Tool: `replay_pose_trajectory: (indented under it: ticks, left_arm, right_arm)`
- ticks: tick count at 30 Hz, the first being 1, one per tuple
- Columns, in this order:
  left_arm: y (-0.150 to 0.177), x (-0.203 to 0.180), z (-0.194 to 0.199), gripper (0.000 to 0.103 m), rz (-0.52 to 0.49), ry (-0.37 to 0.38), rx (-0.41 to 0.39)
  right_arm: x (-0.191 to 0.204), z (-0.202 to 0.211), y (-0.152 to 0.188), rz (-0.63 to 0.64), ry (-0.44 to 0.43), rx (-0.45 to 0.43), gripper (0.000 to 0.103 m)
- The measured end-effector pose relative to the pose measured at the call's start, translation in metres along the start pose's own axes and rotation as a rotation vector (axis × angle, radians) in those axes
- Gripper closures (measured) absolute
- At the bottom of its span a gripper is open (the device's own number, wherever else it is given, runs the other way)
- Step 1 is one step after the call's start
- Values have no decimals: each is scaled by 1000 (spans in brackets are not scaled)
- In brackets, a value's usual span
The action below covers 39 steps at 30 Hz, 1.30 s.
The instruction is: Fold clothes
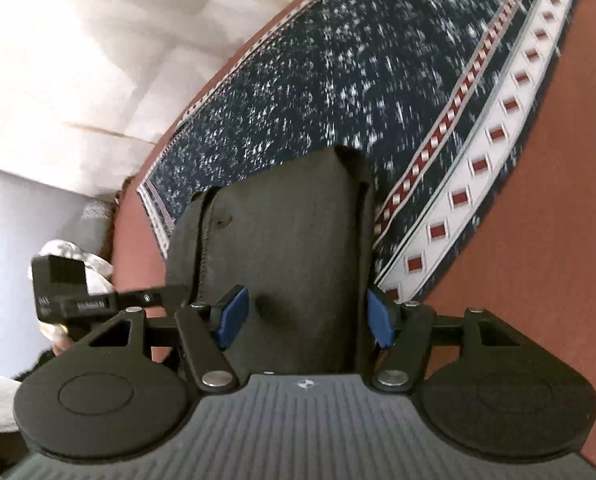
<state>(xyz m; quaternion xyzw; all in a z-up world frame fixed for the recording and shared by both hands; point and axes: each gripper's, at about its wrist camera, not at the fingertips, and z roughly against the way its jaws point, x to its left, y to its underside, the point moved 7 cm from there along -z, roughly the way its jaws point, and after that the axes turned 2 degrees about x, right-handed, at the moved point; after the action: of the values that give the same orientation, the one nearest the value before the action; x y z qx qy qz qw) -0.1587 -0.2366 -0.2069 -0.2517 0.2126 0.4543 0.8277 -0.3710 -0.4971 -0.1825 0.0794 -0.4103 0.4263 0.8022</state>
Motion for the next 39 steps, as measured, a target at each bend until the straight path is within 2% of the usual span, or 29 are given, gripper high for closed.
replay_pose_trajectory:
  ticks: [5, 8, 10, 16, 17, 18, 19, 20, 21, 26, 32, 39]
  left_arm:
    - [4, -2, 0, 27, 0, -2, 24]
    - [-1, -11, 0, 27, -23, 15, 18]
    - [-1, -15, -1, 26, -54, 13, 21]
    - [-3, -20, -8, 21, -62, 11, 16]
    - [-3, -23, -9, 23, -84, -2, 15]
    - [-2, -26, -10, 45, -108, -16, 14]
    - [-1, -28, -9, 66, -127, -25, 13]
    - [0, -29, -8, 80, -138, -27, 11]
    - [0, -31, -5, 88, -145, -28, 4]
    - [2, -49, 14, 94, -191, -33, -54]
    - [-9, -89, 33, 94, -241, 32, -129]
    - [-45, -156, 9, 94, -371, 122, -185]
  right_arm:
    - [1, 1, 3, -25, -8, 14, 35]
    - [4, -5, -1, -13, 10, 17, 39]
    - [9, -4, 1, 10, 12, 27, 47]
    - [5, -11, 7, -7, 26, 31, 46]
    - [8, -14, 6, -6, 31, 29, 46]
    - [11, -15, 6, 2, 44, 34, 51]
    - [14, -15, 6, 13, 48, 41, 73]
    - [18, -15, 7, 17, 37, 45, 84]
    - [22, -13, 7, 11, 22, 40, 89]
    - [47, 2, 12, 54, 3, -4, 92]
    - [67, 40, 9, 60, -25, -93, 93]
    - [65, 104, -16, 87, 27, -238, 93]
